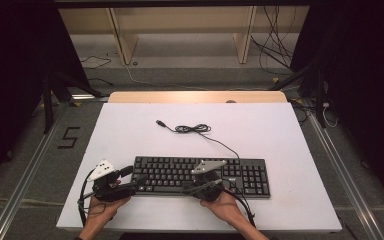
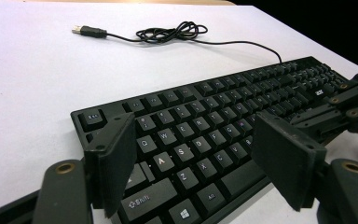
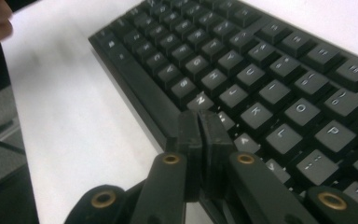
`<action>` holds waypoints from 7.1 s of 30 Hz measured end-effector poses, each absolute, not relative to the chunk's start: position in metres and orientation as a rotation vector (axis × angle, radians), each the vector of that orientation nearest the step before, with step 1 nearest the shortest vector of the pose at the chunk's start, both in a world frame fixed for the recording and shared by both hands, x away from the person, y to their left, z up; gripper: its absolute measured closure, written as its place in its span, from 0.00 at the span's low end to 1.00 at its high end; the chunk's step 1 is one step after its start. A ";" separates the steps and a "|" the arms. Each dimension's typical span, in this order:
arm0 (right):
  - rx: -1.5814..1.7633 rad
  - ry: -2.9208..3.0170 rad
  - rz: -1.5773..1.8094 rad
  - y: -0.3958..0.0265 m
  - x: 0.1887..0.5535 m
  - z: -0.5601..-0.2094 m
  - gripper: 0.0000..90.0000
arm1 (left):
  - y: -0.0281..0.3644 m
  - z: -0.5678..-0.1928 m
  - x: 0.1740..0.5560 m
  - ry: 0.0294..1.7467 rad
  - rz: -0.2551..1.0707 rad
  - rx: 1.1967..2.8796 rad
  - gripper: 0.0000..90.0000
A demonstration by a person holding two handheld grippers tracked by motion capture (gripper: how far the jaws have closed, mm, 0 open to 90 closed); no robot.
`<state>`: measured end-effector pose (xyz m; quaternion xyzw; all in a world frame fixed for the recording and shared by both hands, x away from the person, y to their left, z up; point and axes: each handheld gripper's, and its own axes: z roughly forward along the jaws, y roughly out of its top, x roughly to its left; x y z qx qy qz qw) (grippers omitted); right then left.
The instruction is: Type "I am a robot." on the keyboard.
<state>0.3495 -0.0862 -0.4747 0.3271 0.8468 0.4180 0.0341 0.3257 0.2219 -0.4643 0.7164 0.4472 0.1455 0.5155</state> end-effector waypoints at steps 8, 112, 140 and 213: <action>0.995 2.568 1.361 -0.090 0.349 -0.467 0.86 | 0.220 -0.465 0.329 1.080 0.354 1.728 0.35; 1.052 2.498 1.320 -0.092 0.360 -0.464 1.00 | 0.208 -0.461 0.330 1.047 0.291 1.770 0.38; 1.045 2.569 1.233 -0.076 0.364 -0.478 1.00 | 0.209 -0.459 0.321 1.002 0.297 1.750 0.32; 0.981 2.604 1.291 -0.077 0.347 -0.472 1.00 | 0.211 -0.461 0.319 1.012 0.321 1.740 0.31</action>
